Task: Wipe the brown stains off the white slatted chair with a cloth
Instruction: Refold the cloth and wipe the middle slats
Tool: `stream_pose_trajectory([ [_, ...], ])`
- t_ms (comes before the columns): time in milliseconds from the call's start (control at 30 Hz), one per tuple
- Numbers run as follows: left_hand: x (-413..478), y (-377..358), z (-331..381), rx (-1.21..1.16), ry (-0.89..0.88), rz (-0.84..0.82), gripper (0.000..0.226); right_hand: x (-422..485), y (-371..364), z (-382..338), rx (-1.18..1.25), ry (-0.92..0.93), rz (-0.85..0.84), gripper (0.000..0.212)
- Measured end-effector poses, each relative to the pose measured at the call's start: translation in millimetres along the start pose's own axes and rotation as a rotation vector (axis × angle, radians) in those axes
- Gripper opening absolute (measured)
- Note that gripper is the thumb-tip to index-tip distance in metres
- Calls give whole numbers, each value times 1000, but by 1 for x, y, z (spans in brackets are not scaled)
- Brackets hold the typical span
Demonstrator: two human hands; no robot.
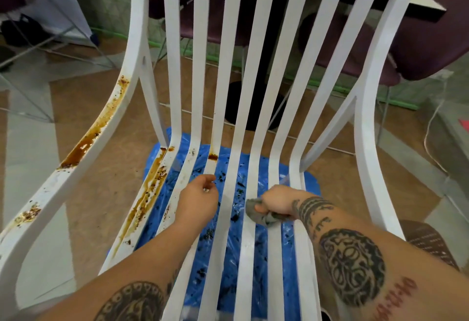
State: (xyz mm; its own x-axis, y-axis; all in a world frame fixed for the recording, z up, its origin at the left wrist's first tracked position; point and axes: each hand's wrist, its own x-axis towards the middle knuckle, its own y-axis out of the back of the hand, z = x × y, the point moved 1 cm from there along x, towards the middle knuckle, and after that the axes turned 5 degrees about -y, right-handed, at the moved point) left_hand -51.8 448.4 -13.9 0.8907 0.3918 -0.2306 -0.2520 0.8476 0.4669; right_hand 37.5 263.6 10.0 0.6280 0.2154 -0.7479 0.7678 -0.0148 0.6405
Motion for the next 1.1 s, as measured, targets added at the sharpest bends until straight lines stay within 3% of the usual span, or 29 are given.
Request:
stream_pose_trajectory([
  [100, -6, 2, -4, 38, -32, -27, 34, 6, 4, 26, 295, -66, 360, 28],
  [200, -15, 0, -10, 158, -31, -108, 33, 4, -8, 34, 374, -92, 463, 21],
  [500, -34, -9, -18, 721, -156, -280, 45, -28, -49, 28, 249, -109, 407, 17],
  [700, -57, 0, -12, 741, -165, -319, 44, -68, -74, 30, 200, -191, 251, 15],
  [800, -67, 10, -11, 707, -130, -319, 41, -85, -75, 22, 2, -175, 79, 17],
  [900, -74, 24, -8, 675, -138, -322, 37, -99, -70, 10, -148, -144, -92, 34],
  [967, -75, 34, -8, 633, -137, -307, 33, -103, -66, 5, -3, -133, -103, 33],
  [1100, -71, 56, -12, 506, -98, -217, 31, -96, -57, -13, 556, -24, 108, 30],
])
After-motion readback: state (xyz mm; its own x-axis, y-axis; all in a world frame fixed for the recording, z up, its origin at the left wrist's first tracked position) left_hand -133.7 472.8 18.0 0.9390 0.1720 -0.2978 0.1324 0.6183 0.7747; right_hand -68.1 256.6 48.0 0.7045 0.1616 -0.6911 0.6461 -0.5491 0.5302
